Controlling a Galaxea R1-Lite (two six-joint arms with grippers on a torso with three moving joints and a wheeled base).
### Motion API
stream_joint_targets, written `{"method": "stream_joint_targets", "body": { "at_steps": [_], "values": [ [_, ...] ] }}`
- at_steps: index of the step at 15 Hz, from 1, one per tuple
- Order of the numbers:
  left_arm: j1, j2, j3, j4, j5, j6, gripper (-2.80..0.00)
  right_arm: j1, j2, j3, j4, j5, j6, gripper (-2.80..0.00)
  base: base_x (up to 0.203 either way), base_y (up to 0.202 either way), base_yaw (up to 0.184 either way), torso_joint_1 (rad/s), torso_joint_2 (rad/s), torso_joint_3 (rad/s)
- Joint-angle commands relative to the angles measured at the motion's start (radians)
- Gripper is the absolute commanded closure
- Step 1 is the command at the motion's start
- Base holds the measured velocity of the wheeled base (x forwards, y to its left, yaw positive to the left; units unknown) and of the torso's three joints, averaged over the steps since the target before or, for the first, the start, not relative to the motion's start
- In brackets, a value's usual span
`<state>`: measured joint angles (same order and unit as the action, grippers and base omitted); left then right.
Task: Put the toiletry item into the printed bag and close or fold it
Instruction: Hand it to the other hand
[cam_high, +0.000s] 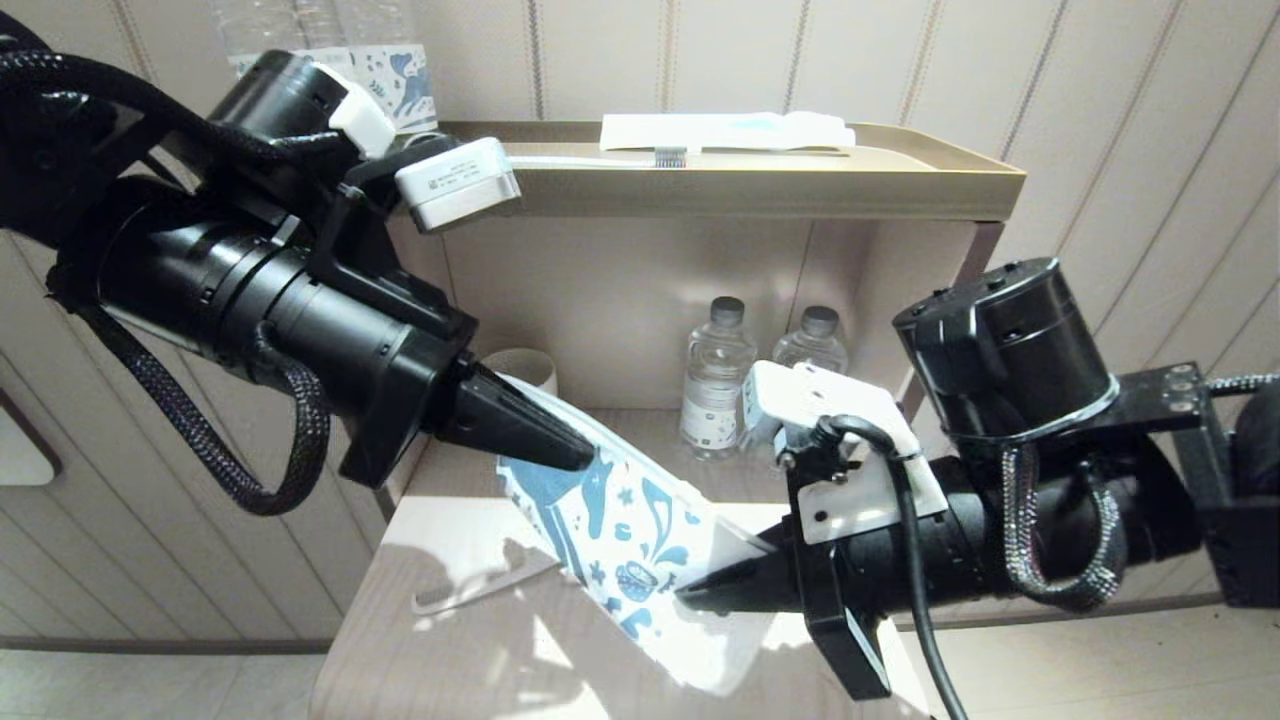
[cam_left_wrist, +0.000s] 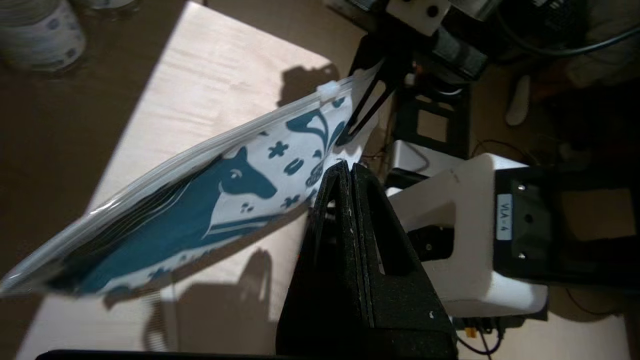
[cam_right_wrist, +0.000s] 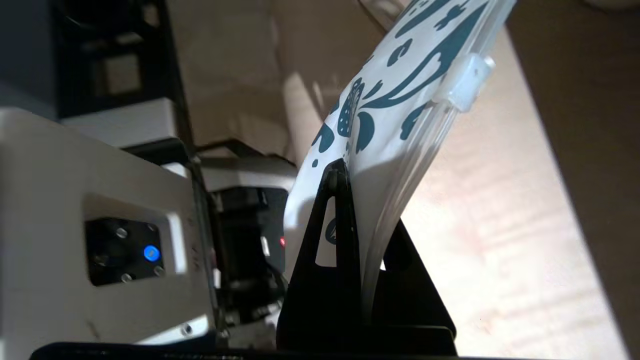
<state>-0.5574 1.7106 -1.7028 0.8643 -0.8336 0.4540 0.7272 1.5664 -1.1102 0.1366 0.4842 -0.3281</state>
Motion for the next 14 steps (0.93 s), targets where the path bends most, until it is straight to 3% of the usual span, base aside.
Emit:
{"method": "stream_joint_targets", "body": {
  "at_steps": [1, 3, 6, 10, 14],
  "values": [
    [-0.001, -0.008, -0.014, -0.004, 0.041, -0.008, 0.0, 0.003, 0.003, -0.053, 0.116, -0.094, -0.041, 0.0, 0.0, 0.0, 0.0, 0.0, 0.0, 0.0],
    [0.001, -0.027, -0.015, -0.008, 0.063, -0.003, 0.0, 0.018, 0.007, -0.158, 0.302, -0.207, -0.101, 0.0, 0.0, 0.0, 0.0, 0.0, 0.0, 0.0],
    [0.001, -0.024, 0.003, -0.008, 0.1, -0.001, 0.0, 0.085, 0.006, -0.213, 0.442, -0.376, -0.214, 0.0, 0.0, 0.0, 0.0, 0.0, 0.0, 0.0],
    [0.041, 0.013, 0.046, -0.014, 0.087, 0.081, 0.0, 0.123, 0.017, -0.288, 0.6, -0.397, -0.281, 0.0, 0.0, 0.0, 0.0, 0.0, 0.0, 0.0],
    [0.05, 0.086, -0.012, -0.008, 0.039, 0.116, 0.0, 0.162, 0.043, -0.296, 0.638, -0.405, -0.305, 0.0, 0.0, 0.0, 0.0, 0.0, 0.0, 0.0]
  ]
}}
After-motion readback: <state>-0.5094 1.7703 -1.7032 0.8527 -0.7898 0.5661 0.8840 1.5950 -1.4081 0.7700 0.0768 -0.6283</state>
